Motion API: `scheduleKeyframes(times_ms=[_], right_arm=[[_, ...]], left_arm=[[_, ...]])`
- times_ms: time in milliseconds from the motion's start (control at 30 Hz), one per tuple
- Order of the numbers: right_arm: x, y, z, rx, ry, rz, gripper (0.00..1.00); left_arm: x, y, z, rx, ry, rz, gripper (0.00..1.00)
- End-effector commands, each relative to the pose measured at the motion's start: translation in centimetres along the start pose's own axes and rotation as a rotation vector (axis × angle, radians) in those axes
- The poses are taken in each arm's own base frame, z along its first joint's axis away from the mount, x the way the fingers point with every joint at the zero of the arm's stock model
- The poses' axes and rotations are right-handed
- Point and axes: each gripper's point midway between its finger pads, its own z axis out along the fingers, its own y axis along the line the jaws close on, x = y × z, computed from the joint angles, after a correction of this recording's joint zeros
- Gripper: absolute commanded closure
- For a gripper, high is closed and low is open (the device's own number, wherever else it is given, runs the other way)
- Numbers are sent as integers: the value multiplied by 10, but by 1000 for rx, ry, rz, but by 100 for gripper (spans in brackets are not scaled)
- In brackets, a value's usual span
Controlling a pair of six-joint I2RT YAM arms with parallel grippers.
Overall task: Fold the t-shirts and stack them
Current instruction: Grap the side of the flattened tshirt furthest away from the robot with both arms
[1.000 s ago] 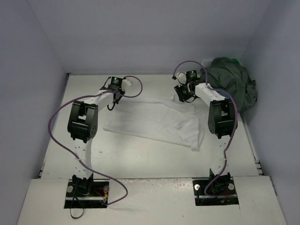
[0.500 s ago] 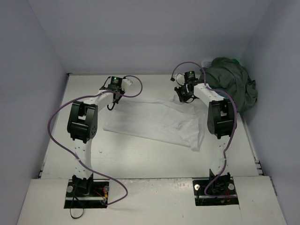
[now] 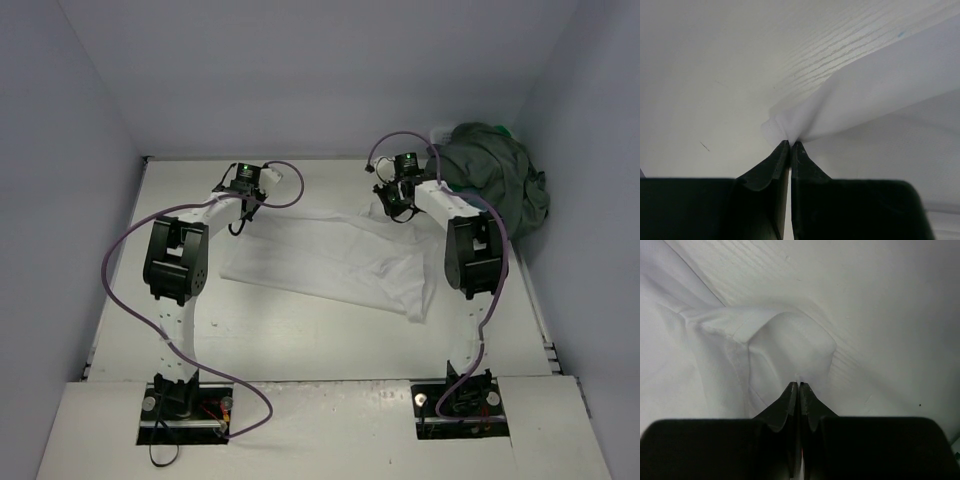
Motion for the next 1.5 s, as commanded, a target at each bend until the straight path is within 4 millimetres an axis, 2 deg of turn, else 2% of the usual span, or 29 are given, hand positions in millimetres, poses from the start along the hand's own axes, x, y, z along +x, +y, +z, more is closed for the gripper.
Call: scheduleKeyframes(times_ms=[0, 333, 567, 700, 833, 867, 933, 1133, 1167, 1467], right_arm=[[-56, -25, -52, 119, -184, -5, 100], [-83, -39, -96, 180, -310, 19, 100], [-79, -31, -106, 162, -325, 2, 100], [-76, -23, -122, 143, -351, -9, 100], [-61, -10, -133, 114, -353, -25, 100], [-63, -8, -143, 112, -373, -35, 100], [-58, -4, -148, 109, -374, -43, 100], [-33, 29, -169, 20, -374, -67, 100], [-33, 29, -169, 20, -374, -67, 100], [-9, 71, -187, -110, -355, -160, 100]], left_arm=[[-45, 31, -41, -75, -134, -42, 100], [-41, 29, -42, -68, -132, -50, 100], [-39, 28, -44, -68, -132, -51, 100], [-37, 28, -49, -72, -135, -51, 100], [-33, 28, -56, -75, -137, -47, 100], [-34, 30, -59, -79, -143, -46, 100], [-29, 29, -61, -78, -137, -44, 100], [-22, 27, -70, -76, -133, -46, 100], [-19, 26, -69, -73, -128, -45, 100], [-7, 24, -83, -67, -118, -34, 100]])
